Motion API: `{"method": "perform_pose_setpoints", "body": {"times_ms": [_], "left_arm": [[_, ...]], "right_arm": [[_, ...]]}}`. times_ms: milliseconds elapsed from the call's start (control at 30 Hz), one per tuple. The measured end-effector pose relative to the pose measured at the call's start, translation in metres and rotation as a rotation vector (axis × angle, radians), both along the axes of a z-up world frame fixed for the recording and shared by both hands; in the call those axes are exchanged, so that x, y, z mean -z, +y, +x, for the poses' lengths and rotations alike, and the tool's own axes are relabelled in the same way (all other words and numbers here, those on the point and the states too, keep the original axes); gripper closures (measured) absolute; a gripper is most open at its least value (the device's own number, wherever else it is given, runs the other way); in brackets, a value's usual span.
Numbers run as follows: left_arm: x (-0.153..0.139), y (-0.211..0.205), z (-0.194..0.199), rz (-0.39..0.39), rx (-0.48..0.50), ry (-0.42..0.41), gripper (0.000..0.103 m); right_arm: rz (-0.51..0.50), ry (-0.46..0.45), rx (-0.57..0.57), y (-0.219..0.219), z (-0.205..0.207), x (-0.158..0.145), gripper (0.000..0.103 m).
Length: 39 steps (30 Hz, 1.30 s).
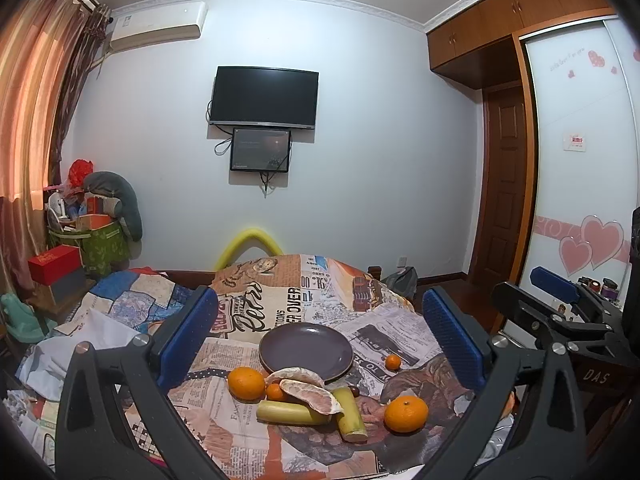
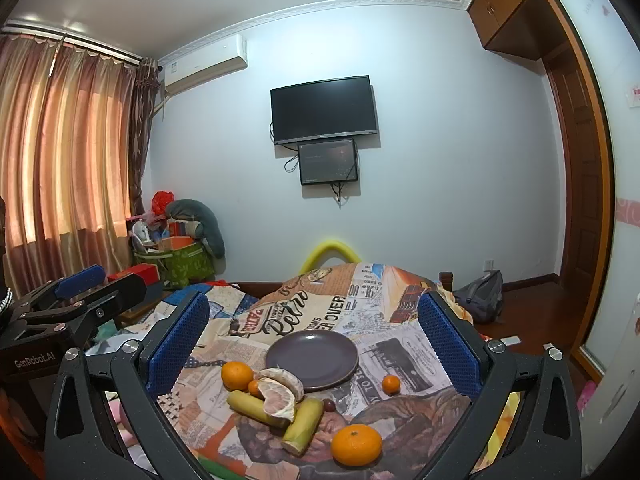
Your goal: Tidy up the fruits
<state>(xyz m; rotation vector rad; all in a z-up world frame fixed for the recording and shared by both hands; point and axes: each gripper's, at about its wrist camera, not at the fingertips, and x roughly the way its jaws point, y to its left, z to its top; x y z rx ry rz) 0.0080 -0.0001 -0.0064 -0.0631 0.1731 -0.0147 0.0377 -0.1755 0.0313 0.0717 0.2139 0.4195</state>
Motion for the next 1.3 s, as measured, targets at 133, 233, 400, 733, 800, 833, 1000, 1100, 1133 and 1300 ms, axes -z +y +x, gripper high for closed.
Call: {"method": "perform_pose_setpoints", "body": {"times_ms": [133, 233, 400, 733, 800, 833, 1000, 1100, 1133, 1300], "left_arm": [[0.0001, 0.0003, -0.0002, -0.004, -0.003, 0.000, 0.000], [0.0007, 0.0011, 0.0006, -0.010, -0.001, 0.003, 0.000], [0.0010, 0.0022, 0.0005, -0.011, -0.002, 0.003, 0.000], [0.0014, 0.0017, 0.0012, -0.011, -0.001, 0.003, 0.000], [0.0014, 0.0015, 0.0013, -0.010, -0.001, 0.004, 0.000], [0.0012, 0.0016, 0.0013, -0.011, -0.002, 0.003, 0.000], [0.0007, 0.0012, 0.0027, -0.013, 0.001, 0.009, 0.000], [0.0005, 0.0003, 0.0044, -0.012, 0.003, 0.012, 0.000], [0.0006, 0.0004, 0.0045, -0.011, 0.003, 0.012, 0.000], [0.0007, 0.0010, 0.0035, -0.012, 0.005, 0.011, 0.000]], "right_arm": [[-0.005, 0.002, -0.002, 0.0000, 0.0005, -0.0003, 0.000], [-0.010, 0.001, -0.001, 0.0006, 0.0004, -0.0006, 0.000], [-0.011, 0.003, -0.003, -0.0005, 0.0006, -0.0009, 0.000], [-0.011, 0.002, -0.001, 0.0022, -0.0003, 0.0001, 0.000], [-0.011, 0.002, 0.000, 0.0024, -0.0001, 0.0001, 0.000], [-0.010, 0.003, -0.001, 0.0026, 0.0000, 0.0000, 0.000], [-0.010, 0.002, -0.003, 0.0013, 0.0002, 0.0008, 0.000], [-0.007, 0.003, -0.004, 0.0005, 0.0003, 0.0008, 0.000], [-0.005, 0.004, -0.005, -0.0001, 0.0002, 0.0008, 0.000], [-0.005, 0.004, -0.004, -0.0007, -0.0003, 0.0008, 0.000]]}}
